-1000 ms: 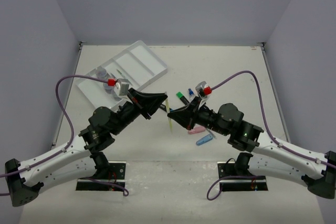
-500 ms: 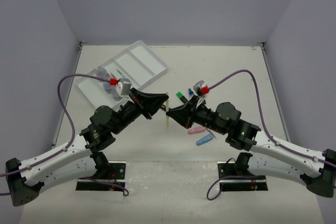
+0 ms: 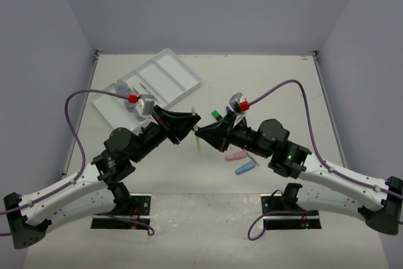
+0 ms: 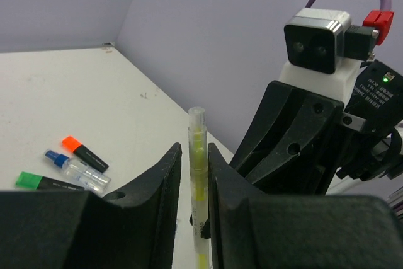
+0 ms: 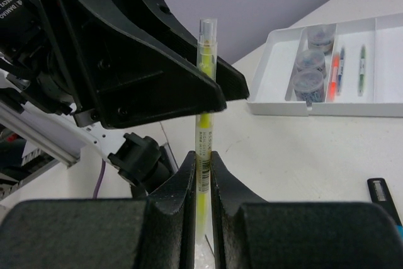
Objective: Sort the stationery into containers
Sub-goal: Close the pen cap on the pen.
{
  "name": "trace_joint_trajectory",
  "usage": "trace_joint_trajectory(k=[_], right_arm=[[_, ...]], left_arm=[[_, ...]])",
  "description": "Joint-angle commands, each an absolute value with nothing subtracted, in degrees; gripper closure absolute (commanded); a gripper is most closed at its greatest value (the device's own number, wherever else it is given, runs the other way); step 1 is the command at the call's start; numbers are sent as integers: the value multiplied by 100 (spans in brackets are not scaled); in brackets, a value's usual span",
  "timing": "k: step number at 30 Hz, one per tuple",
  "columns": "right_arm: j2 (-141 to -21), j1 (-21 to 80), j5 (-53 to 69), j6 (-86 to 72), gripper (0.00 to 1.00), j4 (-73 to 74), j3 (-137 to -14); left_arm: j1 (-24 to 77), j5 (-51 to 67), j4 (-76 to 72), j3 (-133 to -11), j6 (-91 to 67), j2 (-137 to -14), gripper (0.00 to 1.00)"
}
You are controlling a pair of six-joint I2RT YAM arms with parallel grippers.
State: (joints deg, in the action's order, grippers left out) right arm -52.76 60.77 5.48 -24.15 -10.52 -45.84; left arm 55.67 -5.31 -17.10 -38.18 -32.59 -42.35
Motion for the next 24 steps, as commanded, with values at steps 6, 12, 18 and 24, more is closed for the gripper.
trace_joint_trajectory(k=[6,12,18,24], right_arm=[[-5187,6098,905,-2285,100,-1642,-4887],[-5417,6100,1084,-2293,83,-1378,-5145],[-5564,6095,1111,-2506,66,-1615,-5037],[-5767,6091,1460,-2637,77,-1776,-5106]], left_arm=[[5563,-530,-1248,-4026,-2979,-4192,94],[5563,144,-1614,-4017,-2824,-4062,100],[5563,350,-1968,-3963,-2739,-3932,100],[5563,227,-2136,-3920,-2874,-3927,100]])
